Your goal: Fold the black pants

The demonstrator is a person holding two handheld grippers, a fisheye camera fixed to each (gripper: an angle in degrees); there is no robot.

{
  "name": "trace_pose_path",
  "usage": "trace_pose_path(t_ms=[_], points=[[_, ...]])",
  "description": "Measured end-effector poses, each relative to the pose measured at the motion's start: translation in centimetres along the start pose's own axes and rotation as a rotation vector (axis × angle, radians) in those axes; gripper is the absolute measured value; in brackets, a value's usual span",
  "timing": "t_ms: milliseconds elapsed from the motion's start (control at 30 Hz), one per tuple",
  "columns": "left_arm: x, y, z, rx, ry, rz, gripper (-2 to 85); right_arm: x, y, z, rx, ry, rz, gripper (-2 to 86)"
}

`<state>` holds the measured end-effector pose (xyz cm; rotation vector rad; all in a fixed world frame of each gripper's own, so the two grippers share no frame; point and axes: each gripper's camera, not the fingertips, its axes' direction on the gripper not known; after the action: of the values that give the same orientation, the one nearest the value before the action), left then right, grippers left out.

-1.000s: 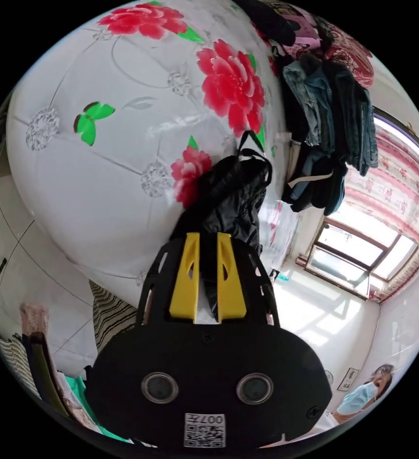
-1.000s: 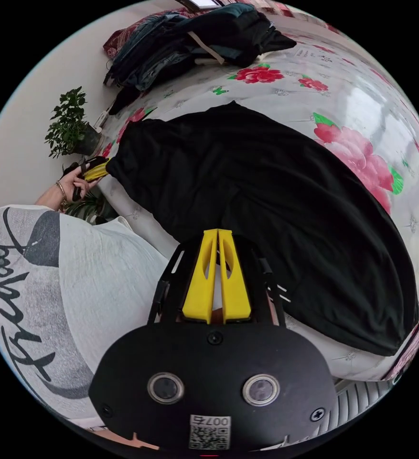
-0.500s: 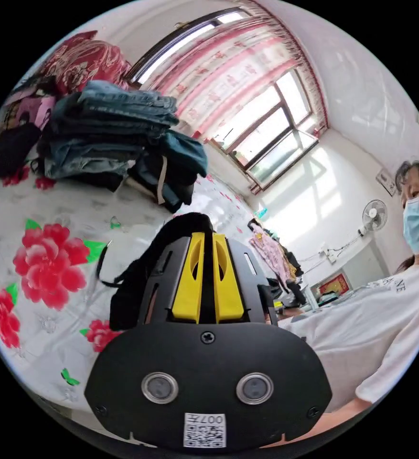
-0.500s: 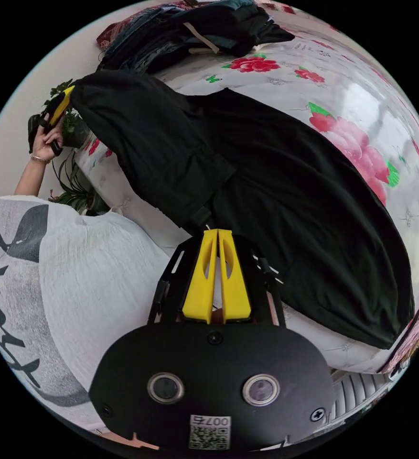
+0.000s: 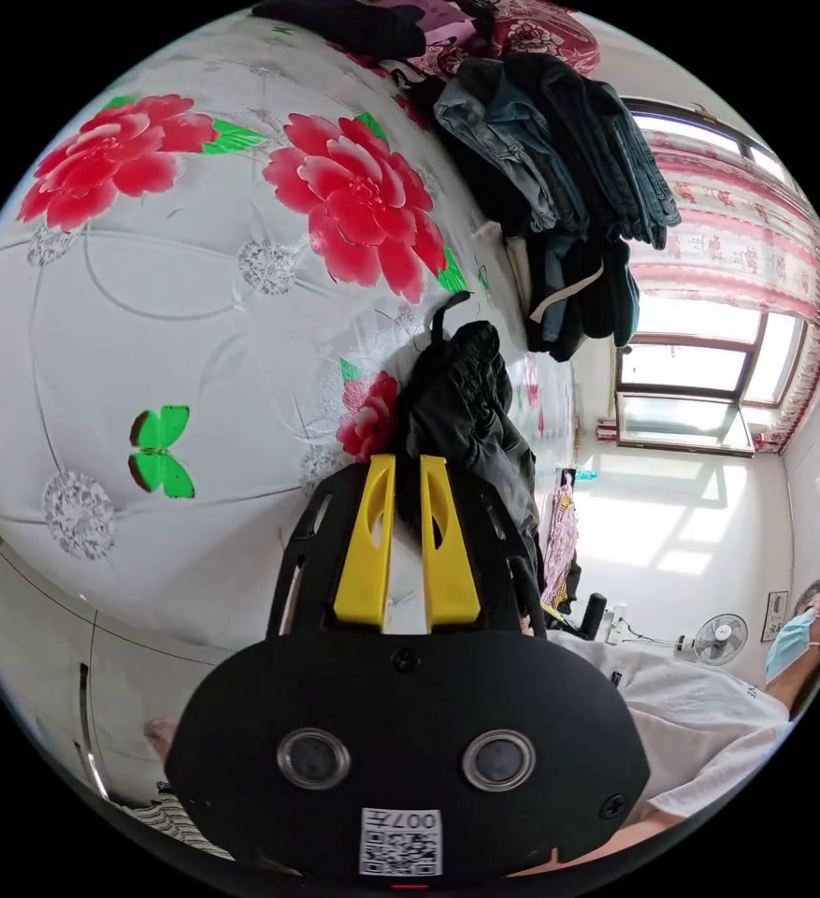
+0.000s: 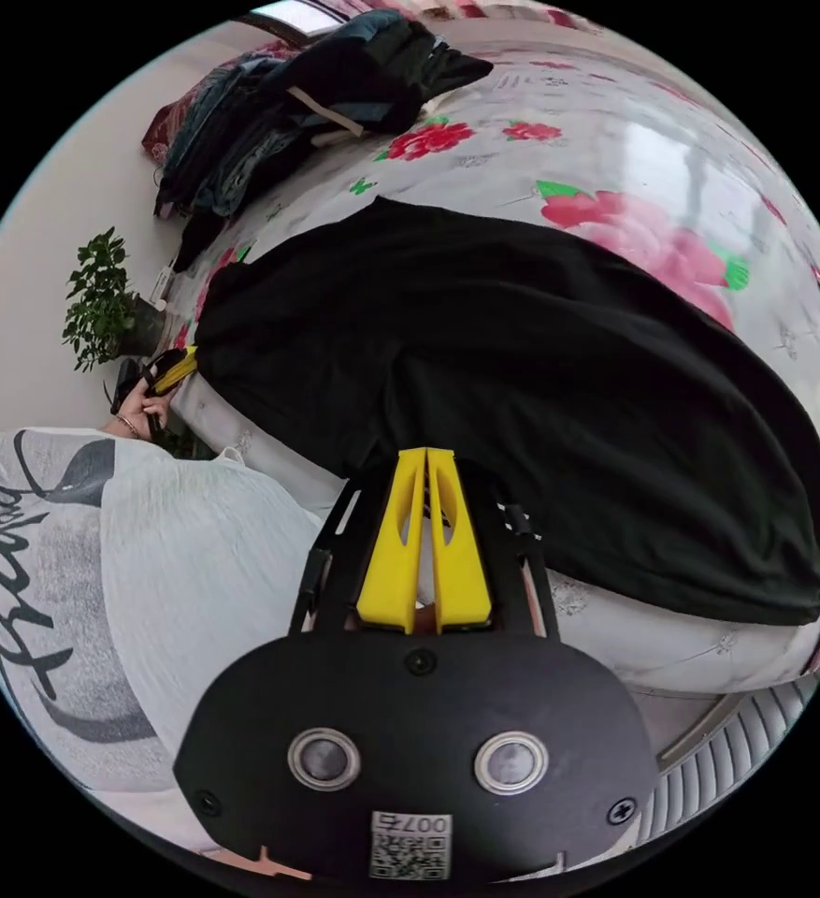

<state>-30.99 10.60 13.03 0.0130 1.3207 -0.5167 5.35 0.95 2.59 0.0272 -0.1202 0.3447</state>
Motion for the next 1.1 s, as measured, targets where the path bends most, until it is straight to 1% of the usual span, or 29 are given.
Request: trace_pose_path(t_ms=[33, 133, 167, 200, 233, 300, 367, 400, 467, 533, 600, 667, 733, 800, 833, 900, 933, 1000, 1100], points=[[0.1, 0.0, 0.0, 0.000, -0.008, 0.001, 5.9, 0.7, 0.3, -0.8, 0.022, 0.016, 0.023, -0.2], [0.1, 0.5, -0.3, 0.003, -0.017, -0.023, 6.9, 6.1, 2.6, -5.3, 0.127, 0.089, 0.190, -0.1], [0.2, 0.9, -0.8, 0.020, -0.023, -0.034, 6.8, 8.9, 4.1, -7.3, 0.182, 0.102, 0.279, 0.0], [0.3, 1.5, -1.4, 0.050, -0.032, -0.043, 6.6, 12.0, 6.0, -9.3, 0.239, 0.101, 0.382, 0.2], [0.4, 1.8, -1.8, 0.065, -0.037, -0.049, 6.5, 13.6, 7.1, -10.4, 0.273, 0.094, 0.439, 0.3], [1.1, 3.3, -2.8, 0.118, -0.068, -0.061, 6.4, 19.9, 12.5, -14.4, 0.442, 0.030, 0.665, 1.1], [2.5, 4.3, -3.1, 0.148, -0.109, -0.041, 6.4, 23.5, 16.0, -16.8, 0.540, 0.005, 0.777, 2.1], [3.9, 4.7, -2.8, 0.157, -0.136, -0.012, 6.4, 25.1, 17.7, -18.4, 0.581, 0.025, 0.815, 2.7], [6.6, 5.0, -1.7, 0.171, -0.168, 0.050, 6.4, 26.9, 18.5, -21.1, 0.606, 0.105, 0.817, 3.4], [9.4, 4.7, 0.3, 0.179, -0.157, 0.120, 6.4, 28.5, 18.0, -23.8, 0.605, 0.189, 0.789, 3.9], [13.0, 3.6, 4.4, 0.144, -0.092, 0.199, 6.5, 31.1, 16.6, -26.9, 0.610, 0.254, 0.762, 4.6], [15.3, 2.7, 8.1, 0.095, -0.046, 0.258, 6.8, 33.5, 15.3, -28.3, 0.591, 0.267, 0.753, 5.3], [17.2, 2.2, 12.0, 0.043, -0.027, 0.291, 7.1, 36.1, 13.8, -28.8, 0.530, 0.254, 0.746, 5.6], [18.9, 1.9, 16.8, -0.024, -0.024, 0.298, 7.1, 39.0, 12.3, -28.2, 0.423, 0.248, 0.744, 4.7], [19.2, 1.9, 17.9, -0.042, -0.027, 0.301, 7.1, 39.5, 12.0, -27.9, 0.394, 0.238, 0.739, 4.2], [20.8, 1.8, 21.4, -0.095, -0.080, 0.336, 7.0, 40.6, 11.3, -27.4, 0.305, 0.239, 0.697, 2.7], [21.1, 1.8, 22.2, -0.109, -0.096, 0.347, 7.0, 40.5, 11.4, -27.7, 0.309, 0.258, 0.690, 2.3], [22.1, 1.7, 24.4, -0.144, -0.174, 0.389, 6.8, 40.1, 12.7, -30.0, 0.429, 0.275, 0.634, 1.1], [21.4, 1.1, 27.2, -0.185, -0.280, 0.396, 6.2, 41.8, 14.6, -31.7, 0.534, 0.192, 0.687, 0.8]])
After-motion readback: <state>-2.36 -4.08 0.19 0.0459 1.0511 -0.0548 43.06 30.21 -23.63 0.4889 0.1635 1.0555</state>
